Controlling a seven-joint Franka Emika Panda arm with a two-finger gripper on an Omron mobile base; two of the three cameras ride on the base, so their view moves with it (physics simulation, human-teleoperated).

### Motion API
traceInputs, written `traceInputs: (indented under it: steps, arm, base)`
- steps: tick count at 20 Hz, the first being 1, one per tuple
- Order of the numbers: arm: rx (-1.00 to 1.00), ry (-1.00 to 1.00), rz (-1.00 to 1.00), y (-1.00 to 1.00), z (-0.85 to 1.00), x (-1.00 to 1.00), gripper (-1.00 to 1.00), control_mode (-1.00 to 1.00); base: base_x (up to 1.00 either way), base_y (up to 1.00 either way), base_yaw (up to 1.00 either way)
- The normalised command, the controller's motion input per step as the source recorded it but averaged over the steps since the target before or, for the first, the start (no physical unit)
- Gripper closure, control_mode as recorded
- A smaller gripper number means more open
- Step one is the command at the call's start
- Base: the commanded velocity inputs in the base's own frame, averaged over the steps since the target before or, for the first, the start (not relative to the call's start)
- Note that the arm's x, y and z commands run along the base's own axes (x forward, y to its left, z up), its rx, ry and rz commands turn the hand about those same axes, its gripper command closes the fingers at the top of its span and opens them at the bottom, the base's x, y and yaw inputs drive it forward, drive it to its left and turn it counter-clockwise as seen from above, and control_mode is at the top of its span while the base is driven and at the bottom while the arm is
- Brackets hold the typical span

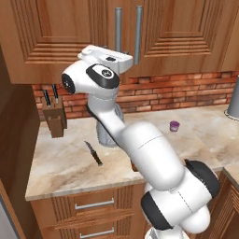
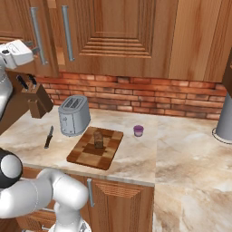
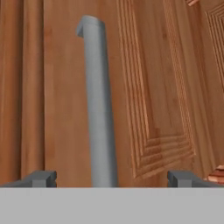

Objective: Pick the bread, place it on the cutting board, pick the jam, place it on the counter, and close the cabinet.

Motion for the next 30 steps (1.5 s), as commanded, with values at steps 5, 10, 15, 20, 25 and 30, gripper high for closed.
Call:
traceInputs:
  steps: [5, 10, 15, 20, 25, 30]
  arm:
    - [0.0, 0.0, 0.02, -0.17, -0.03, 0.35, -1.0, -1.0]
    - [0.0, 0.0, 0.02, -0.15, -0.01, 0.35, -1.0, -1.0]
    - [0.0, 0.0, 0.02, -0.14, -0.01, 0.33, -1.0, -1.0]
    - [0.0, 0.0, 0.03, -0.12, -0.03, 0.27, -1.0, -1.0]
    - [0.0, 0.0, 0.03, -0.06, -0.04, 0.19, -1.0, -1.0]
    - [0.0, 0.01, 0.02, -0.02, -0.04, 0.16, -1.0, -1.0]
  base:
    - [0.0, 0.0, 0.0]
    - [0.0, 0.0, 0.0]
    - [0.0, 0.0, 0.0]
    - [0.0, 0.0, 0.0]
    - [0.0, 0.0, 0.0]
    - [0.0, 0.0, 0.0]
